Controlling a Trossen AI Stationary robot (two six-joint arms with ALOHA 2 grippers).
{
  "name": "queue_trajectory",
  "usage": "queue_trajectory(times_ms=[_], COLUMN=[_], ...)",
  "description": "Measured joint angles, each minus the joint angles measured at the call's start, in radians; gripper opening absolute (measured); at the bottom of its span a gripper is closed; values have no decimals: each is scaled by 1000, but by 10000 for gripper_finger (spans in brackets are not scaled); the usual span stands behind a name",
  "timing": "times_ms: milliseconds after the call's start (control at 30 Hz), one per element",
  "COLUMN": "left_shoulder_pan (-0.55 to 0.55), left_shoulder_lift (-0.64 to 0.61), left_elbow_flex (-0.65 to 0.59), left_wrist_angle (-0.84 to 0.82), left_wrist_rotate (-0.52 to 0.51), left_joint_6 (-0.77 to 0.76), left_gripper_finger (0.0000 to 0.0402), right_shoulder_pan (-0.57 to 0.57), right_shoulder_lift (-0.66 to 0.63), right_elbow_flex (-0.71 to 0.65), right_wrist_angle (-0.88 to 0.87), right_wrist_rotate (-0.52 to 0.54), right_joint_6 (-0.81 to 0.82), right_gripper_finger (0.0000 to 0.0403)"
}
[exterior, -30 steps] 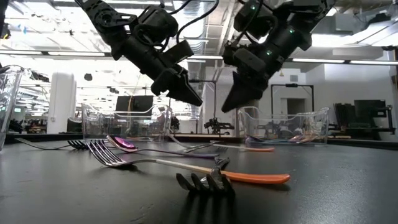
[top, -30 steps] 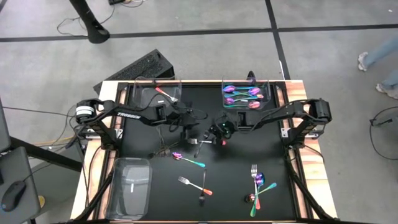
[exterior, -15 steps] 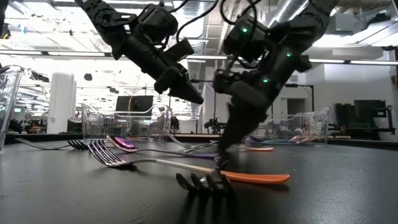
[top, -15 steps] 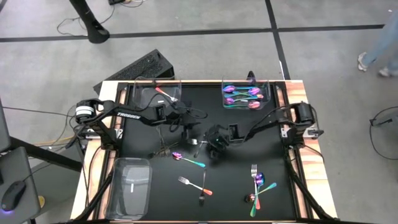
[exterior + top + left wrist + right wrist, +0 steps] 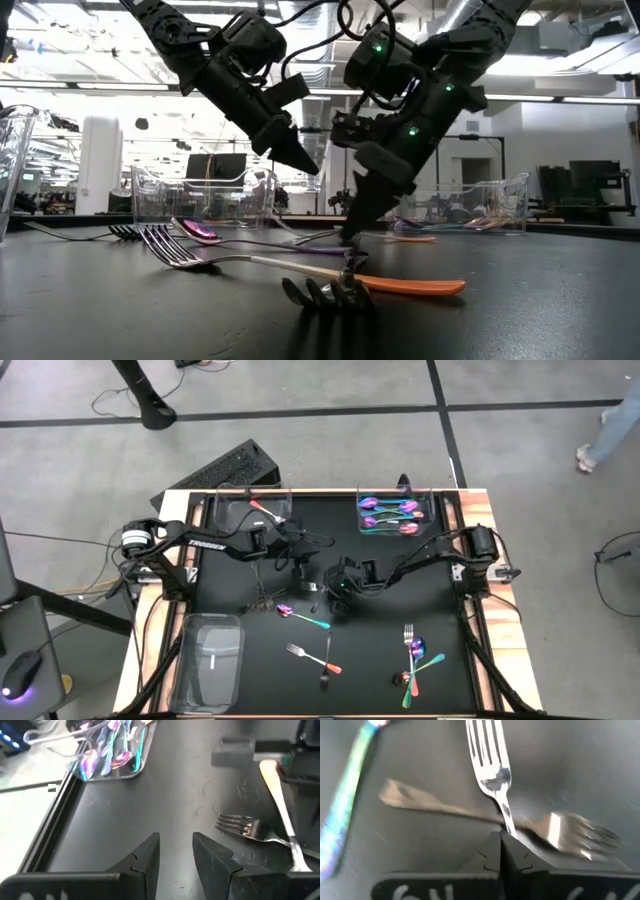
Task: Sort silverware by color (type)
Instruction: Put the orange fork into top left transparent bin
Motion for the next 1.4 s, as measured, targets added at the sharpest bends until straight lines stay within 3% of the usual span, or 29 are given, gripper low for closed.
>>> queue_trajectory(times_ms=[167, 267, 400, 567, 733, 1000, 1267, 1400], left_shoulder_pan=[27, 51, 80, 99, 98, 94, 102, 119], left_shoulder_lift=[0, 0, 0, 0, 0, 0, 0, 0], left_elbow_flex=[0, -1, -48, -115, -130, -130, -130, -130], left_wrist_angle=[-4, 3, 87, 184, 198, 251, 259, 253], left_wrist_rotate=[13, 87, 188, 203, 206, 203, 130, 115], left_joint_6=[-35, -50, -85, -138, -153, -157, -200, -205], left_gripper_finger=[106, 106, 106, 106, 106, 106, 106, 115], right_shoulder_pan=[-3, -2, -8, -9, -7, -6, -6, -6], right_shoulder_lift=[-91, -121, -114, -34, 15, 8, -91, -171], right_elbow_flex=[0, -5, -6, -6, 0, -1, -11, -7], right_wrist_angle=[-11, -42, -88, -112, -106, -130, -213, -271], right_wrist_rotate=[40, 46, 46, 47, 48, 49, 88, 260], right_joint_6=[0, -1, 0, 25, 43, 51, 50, 46], right_gripper_finger=[83, 119, 159, 180, 153, 21, 11, 8])
